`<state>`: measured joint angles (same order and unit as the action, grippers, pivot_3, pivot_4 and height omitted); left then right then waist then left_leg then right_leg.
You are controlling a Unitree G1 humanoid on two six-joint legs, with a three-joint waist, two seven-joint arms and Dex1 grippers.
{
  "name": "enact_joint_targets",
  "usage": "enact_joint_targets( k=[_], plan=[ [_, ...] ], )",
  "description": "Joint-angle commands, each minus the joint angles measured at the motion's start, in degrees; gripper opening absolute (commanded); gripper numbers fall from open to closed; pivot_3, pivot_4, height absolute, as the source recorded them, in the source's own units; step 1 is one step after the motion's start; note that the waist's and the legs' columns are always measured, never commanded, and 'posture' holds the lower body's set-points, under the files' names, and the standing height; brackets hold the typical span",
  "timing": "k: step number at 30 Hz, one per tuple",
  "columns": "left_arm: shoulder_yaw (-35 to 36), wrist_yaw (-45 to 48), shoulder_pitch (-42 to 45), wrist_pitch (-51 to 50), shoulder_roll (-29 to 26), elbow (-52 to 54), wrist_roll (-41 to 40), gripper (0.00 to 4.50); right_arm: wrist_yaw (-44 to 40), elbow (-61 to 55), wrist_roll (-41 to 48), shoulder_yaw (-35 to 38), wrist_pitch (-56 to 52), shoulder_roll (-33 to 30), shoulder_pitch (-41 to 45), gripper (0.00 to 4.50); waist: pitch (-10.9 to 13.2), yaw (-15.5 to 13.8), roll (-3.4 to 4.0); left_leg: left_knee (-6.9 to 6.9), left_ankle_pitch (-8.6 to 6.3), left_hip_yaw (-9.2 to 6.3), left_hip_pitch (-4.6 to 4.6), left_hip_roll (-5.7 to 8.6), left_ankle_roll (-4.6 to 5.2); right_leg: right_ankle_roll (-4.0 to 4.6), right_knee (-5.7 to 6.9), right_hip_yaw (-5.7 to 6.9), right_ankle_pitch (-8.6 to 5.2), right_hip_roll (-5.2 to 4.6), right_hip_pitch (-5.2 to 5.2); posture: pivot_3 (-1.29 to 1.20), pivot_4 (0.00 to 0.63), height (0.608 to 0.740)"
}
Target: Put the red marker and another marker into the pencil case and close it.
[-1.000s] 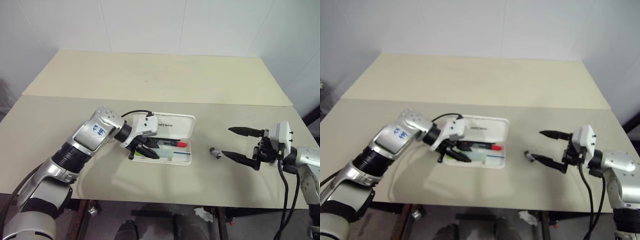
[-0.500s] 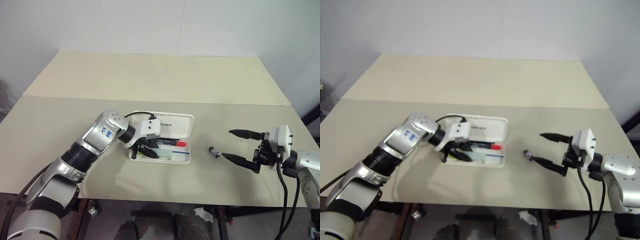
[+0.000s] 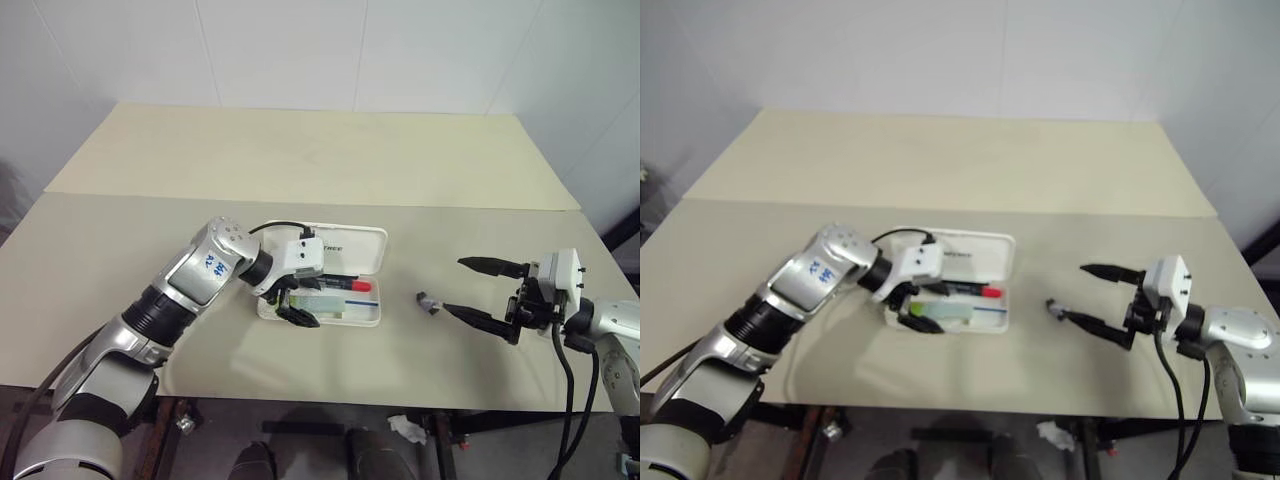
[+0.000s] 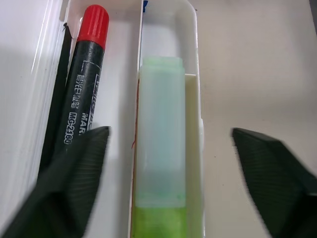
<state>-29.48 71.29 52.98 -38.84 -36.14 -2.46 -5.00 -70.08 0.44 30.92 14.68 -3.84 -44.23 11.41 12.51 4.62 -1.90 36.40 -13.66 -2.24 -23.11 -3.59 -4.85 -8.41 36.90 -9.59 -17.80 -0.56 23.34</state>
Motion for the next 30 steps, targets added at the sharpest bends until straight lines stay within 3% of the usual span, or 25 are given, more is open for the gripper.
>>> enact_joint_targets(
  k=[1, 6, 12, 22, 26, 30],
  plan=[
    [2.2, 0.0, -0.4, -1.0, -0.4, 2.9, -0.7, 4.48, 0.3, -0.4, 0.0, 0.4, 0.4, -0.1, 1.0, 4.5, 0.0, 0.0, 0.0, 0.0, 0.0, 0.0, 0.0, 0.0, 0.0, 0.0, 0.0, 0.0, 0.0, 0.0, 0.0, 0.0, 0.15, 0.74],
    [2.6, -1.2, -1.0, -2.4, 0.1, 2.8, -0.5, 4.48, 0.5, -0.3, -0.1, -0.1, 0.4, 0.2, 1.3, 4.5, 0.0, 0.0, 0.0, 0.0, 0.0, 0.0, 0.0, 0.0, 0.0, 0.0, 0.0, 0.0, 0.0, 0.0, 0.0, 0.0, 0.15, 0.74],
    [5.3, -6.0, 0.5, -6.2, 4.6, 1.9, -1.6, 4.48, 1.4, -0.8, -0.6, -0.9, 0.4, 1.3, 1.4, 4.5, 0.0, -0.1, 0.0, 0.05, 0.0, 0.0, 0.0, 0.01, 0.0, 0.0, 0.04, 0.0, 0.0, 0.0, 0.0, 0.0, 0.15, 0.74],
    [9.9, -6.8, -2.8, -8.7, 2.9, 8.5, -5.7, 4.48, 8.6, -5.3, -4.8, -6.0, -1.1, 5.8, 0.2, 4.5, 0.0, 0.1, 0.01, 0.0, 0.0, -0.01, 0.05, -0.01, -0.01, 0.01, 0.12, 0.0, -0.01, 0.02, 0.03, 0.0, 0.15, 0.74],
    [13.1, -8.4, -3.7, -7.9, 3.0, 8.8, -7.1, 4.48, 11.0, -5.1, -6.1, -7.1, -0.5, 7.5, 0.8, 4.5, 0.0, 0.0, 0.01, 0.03, 0.01, -0.01, 0.04, 0.0, -0.02, 0.01, 0.13, 0.0, 0.0, 0.02, 0.02, 0.0, 0.15, 0.74],
    [22.2, -7.1, -7.5, 0.3, 3.9, 12.1, -13.6, 4.48, 12.5, -2.1, -8.3, -6.3, 0.1, 6.7, 1.2, 4.5, 0.0, 0.0, 0.01, 0.01, 0.01, -0.01, 0.02, -0.01, -0.02, 0.01, 0.1, 0.0, 0.0, 0.01, 0.03, 0.0, 0.15, 0.74]
  ],
)
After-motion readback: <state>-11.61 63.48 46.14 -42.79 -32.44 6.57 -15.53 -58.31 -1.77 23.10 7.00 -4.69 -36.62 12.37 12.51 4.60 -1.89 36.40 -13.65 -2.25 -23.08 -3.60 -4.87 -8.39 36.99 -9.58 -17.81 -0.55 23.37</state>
